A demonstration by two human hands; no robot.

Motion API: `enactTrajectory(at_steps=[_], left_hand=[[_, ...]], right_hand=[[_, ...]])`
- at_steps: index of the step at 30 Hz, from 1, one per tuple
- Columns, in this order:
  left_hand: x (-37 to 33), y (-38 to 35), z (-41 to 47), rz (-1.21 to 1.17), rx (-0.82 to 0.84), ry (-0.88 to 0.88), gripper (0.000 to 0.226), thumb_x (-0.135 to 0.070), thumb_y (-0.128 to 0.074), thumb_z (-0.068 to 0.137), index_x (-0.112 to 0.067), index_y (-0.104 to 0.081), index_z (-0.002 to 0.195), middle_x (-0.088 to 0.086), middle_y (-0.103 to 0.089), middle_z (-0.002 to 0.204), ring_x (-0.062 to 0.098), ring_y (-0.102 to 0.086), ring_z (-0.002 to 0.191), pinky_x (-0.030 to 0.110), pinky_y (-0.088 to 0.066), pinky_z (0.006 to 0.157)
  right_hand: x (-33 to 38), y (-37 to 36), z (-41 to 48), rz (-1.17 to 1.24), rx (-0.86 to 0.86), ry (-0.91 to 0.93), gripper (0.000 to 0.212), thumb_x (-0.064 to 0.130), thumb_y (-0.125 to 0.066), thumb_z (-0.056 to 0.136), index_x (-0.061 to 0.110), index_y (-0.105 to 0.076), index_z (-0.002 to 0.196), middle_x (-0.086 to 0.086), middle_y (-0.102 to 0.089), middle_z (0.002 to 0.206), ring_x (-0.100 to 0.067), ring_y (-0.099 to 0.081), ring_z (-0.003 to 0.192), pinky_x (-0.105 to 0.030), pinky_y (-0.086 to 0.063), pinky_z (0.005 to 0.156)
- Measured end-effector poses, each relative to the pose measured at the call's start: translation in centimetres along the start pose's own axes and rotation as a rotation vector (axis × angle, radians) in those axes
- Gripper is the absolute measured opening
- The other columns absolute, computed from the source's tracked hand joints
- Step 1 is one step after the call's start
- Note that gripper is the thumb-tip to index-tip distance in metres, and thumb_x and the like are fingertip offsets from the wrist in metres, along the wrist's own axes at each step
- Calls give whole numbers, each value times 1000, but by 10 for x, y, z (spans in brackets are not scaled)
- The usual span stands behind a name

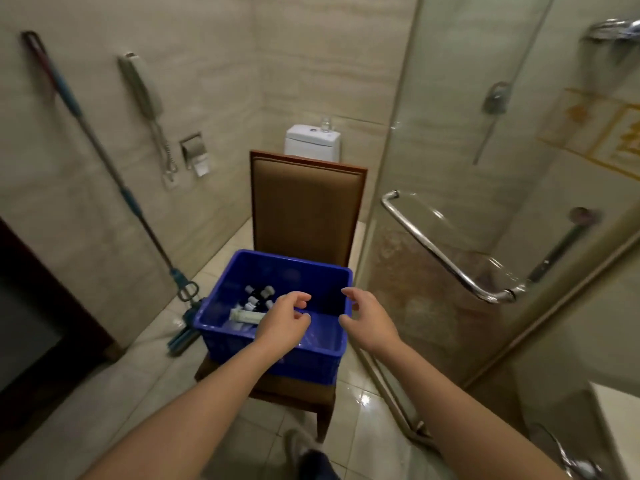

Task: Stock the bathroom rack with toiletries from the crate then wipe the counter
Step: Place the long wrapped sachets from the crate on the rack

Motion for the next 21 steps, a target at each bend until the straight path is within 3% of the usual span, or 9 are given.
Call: enactTrajectory(at_steps=[5,10,13,21], left_hand=[[42,35,33,0,-77,91,35,-20,-58,92,-38,-52,120,-18,-53,113,-2,-55,92,26,-51,76],[78,59,79,4,-128,171,37,-19,-58,91,-36,-52,124,-16,-53,118,1,-55,98,33,-54,86],[99,68,110,27,-125,230,40,-19,-57,91,-35,-52,127,-16,-54,122,3,-55,104,37,-53,91],[164,65,172,105,-34,385,38,-27,-59,92,-39,-50,127,-21,-51,122,-2,-55,96,25,-51,80]], right_hand=[[18,-46,58,-7,120,50,57,23,-59,89,29,-42,142,8,-46,141,-7,-50,118,-23,-45,89],[28,-85,127,-6,206,75,57,25,-59,89,29,-42,143,7,-47,141,-8,-52,117,-22,-44,87],[31,-106,168,0,257,64,54,26,-58,90,29,-43,142,5,-48,140,-10,-54,115,-27,-49,89],[2,-169,242,-22,456,-19,53,22,-55,91,28,-41,142,2,-44,144,-16,-54,115,-31,-50,87]])
Point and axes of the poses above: each hand's wrist, its own z-axis towards the middle knuckle, its own y-axis out of the back of the hand, x = y × z, the point moved 6 cm from there along z, towards the middle knuckle
